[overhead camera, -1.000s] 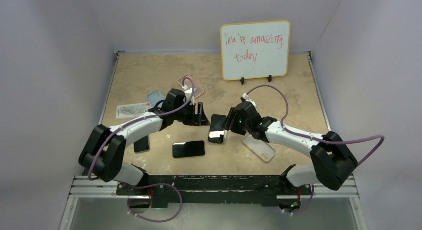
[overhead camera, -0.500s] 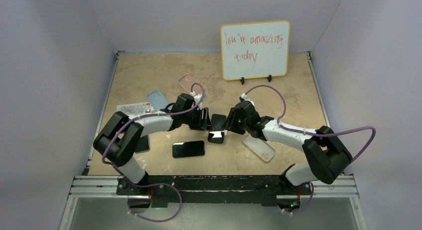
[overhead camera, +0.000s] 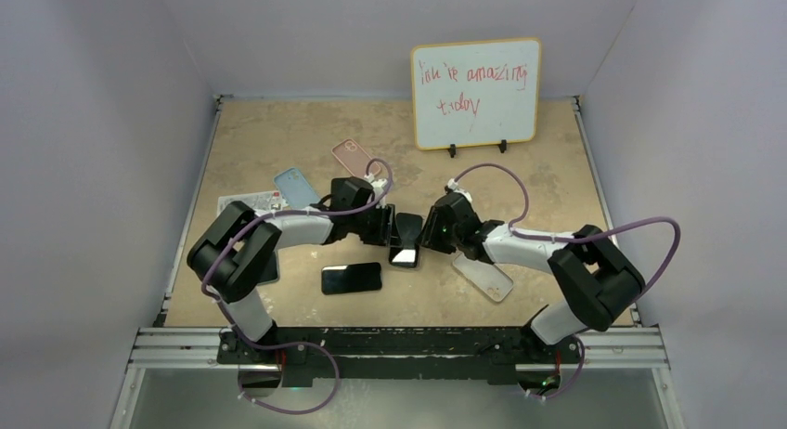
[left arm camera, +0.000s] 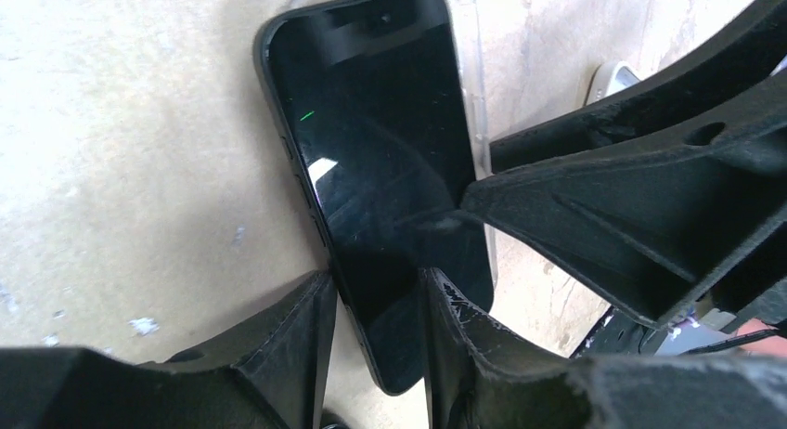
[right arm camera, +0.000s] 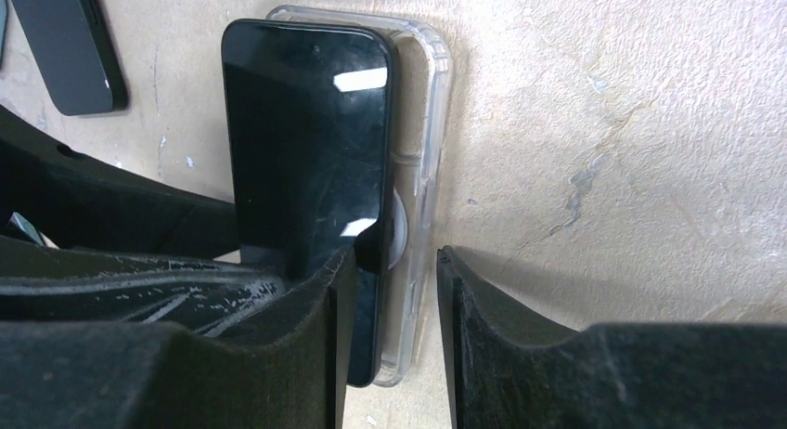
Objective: Put the phone into the phone case
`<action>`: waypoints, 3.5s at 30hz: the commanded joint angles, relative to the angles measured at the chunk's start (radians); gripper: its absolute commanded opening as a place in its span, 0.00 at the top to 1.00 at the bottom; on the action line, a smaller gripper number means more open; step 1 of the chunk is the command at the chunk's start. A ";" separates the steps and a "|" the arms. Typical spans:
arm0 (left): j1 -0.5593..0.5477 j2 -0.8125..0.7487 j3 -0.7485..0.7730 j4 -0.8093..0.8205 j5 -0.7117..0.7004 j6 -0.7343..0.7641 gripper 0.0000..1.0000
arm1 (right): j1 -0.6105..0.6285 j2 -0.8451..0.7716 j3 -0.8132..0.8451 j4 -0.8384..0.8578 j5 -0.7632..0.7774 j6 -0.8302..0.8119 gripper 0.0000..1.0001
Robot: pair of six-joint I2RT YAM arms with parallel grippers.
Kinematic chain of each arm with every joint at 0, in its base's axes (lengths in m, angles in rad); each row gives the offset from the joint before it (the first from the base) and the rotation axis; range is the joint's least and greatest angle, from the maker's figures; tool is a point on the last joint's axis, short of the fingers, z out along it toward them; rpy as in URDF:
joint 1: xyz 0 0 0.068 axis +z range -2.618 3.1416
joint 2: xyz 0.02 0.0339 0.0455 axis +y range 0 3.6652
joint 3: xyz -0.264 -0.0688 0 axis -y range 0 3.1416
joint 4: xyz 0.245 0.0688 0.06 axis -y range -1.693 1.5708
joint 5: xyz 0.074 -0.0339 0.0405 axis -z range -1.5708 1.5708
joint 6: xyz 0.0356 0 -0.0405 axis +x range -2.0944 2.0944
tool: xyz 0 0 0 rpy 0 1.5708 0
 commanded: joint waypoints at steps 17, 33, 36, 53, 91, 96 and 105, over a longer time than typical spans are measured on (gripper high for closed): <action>-0.082 -0.031 0.066 -0.018 -0.107 -0.073 0.64 | -0.009 -0.038 -0.106 0.044 -0.003 0.023 0.69; -0.018 0.022 0.128 0.004 -0.153 -0.048 0.61 | -0.097 -0.025 -0.036 0.022 -0.052 -0.037 0.66; -0.018 0.041 0.126 0.012 -0.151 -0.038 0.63 | -0.099 0.005 -0.015 0.031 -0.083 -0.037 0.66; -0.061 0.089 0.089 0.148 -0.001 -0.080 0.86 | -0.099 0.123 -0.002 0.199 -0.242 -0.071 0.76; -0.030 -0.017 -0.035 0.030 -0.004 -0.097 0.82 | -0.116 0.046 -0.065 0.174 -0.307 0.012 0.49; -0.030 -0.020 -0.057 0.070 0.027 -0.118 0.87 | -0.116 0.039 -0.080 0.293 -0.446 0.096 0.48; -0.030 -0.027 -0.073 0.121 0.063 -0.156 0.89 | -0.121 -0.010 -0.100 0.512 -0.596 0.173 0.47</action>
